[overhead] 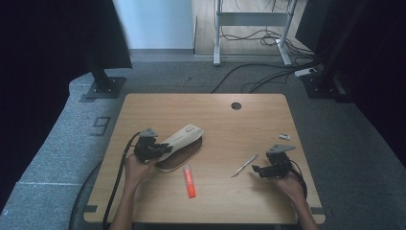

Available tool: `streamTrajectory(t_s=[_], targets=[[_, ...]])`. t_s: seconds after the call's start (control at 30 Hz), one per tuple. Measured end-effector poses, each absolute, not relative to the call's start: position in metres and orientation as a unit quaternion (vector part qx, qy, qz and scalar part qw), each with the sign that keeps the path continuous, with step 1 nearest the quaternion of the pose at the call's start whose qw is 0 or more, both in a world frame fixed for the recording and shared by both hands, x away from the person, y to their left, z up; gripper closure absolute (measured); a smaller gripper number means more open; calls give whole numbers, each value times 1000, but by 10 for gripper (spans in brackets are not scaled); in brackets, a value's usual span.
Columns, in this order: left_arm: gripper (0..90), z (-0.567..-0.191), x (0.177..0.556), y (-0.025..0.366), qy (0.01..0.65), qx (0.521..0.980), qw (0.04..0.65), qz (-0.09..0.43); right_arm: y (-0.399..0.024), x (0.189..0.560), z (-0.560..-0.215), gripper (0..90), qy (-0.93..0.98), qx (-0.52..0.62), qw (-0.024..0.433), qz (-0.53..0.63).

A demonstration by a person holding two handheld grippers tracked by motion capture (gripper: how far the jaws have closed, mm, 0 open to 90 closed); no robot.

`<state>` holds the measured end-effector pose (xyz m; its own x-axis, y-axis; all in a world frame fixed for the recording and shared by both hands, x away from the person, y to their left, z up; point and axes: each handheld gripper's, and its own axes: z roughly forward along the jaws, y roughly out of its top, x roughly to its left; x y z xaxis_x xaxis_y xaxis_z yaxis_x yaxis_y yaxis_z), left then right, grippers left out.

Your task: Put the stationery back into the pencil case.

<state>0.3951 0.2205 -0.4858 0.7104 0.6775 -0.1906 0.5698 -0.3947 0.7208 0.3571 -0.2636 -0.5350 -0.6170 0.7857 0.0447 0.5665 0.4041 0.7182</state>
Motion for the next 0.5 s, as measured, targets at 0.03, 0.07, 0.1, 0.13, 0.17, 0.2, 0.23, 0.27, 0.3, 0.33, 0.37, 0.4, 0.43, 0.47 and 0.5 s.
streamTrajectory(t_s=[0.03,0.07,0.1,0.13,0.17,0.2,0.23,0.27,0.3,0.33,0.37,0.4,0.43,0.47,0.5], targets=[[768,-486,395,220,374,833,403,67,-265,358,-534,134,824,410,152,360],[767,-486,395,220,374,833,403,67,-266,359,-534,136,823,411,154,359],[766,-486,395,220,373,834,402,67,-267,360,-533,138,823,411,156,359],[766,-486,395,220,373,834,402,67,-268,362,-532,139,826,409,157,355],[766,-486,395,220,373,834,402,67,-269,364,-531,144,826,409,161,353],[766,-486,395,220,372,834,401,68,-271,365,-530,146,825,409,163,354],[766,-486,395,220,373,834,402,68,-271,365,-530,146,825,409,163,354],[766,-486,395,220,372,834,402,68,-272,366,-530,148,824,410,163,355],[766,-486,395,220,372,834,402,68,-273,367,-529,150,823,411,166,354],[766,-486,395,220,373,834,402,68,-274,369,-528,154,823,412,169,353],[765,-486,395,220,372,834,402,67,-275,370,-528,158,823,412,171,352],[765,-486,395,220,372,834,402,67,-277,371,-527,161,821,414,173,353],[765,-486,395,220,373,834,402,67,-278,372,-526,163,821,414,174,352],[765,-486,395,220,373,834,402,67,-279,373,-525,167,820,415,176,352],[765,-486,395,220,373,834,402,67,-280,374,-524,170,820,414,179,353]])
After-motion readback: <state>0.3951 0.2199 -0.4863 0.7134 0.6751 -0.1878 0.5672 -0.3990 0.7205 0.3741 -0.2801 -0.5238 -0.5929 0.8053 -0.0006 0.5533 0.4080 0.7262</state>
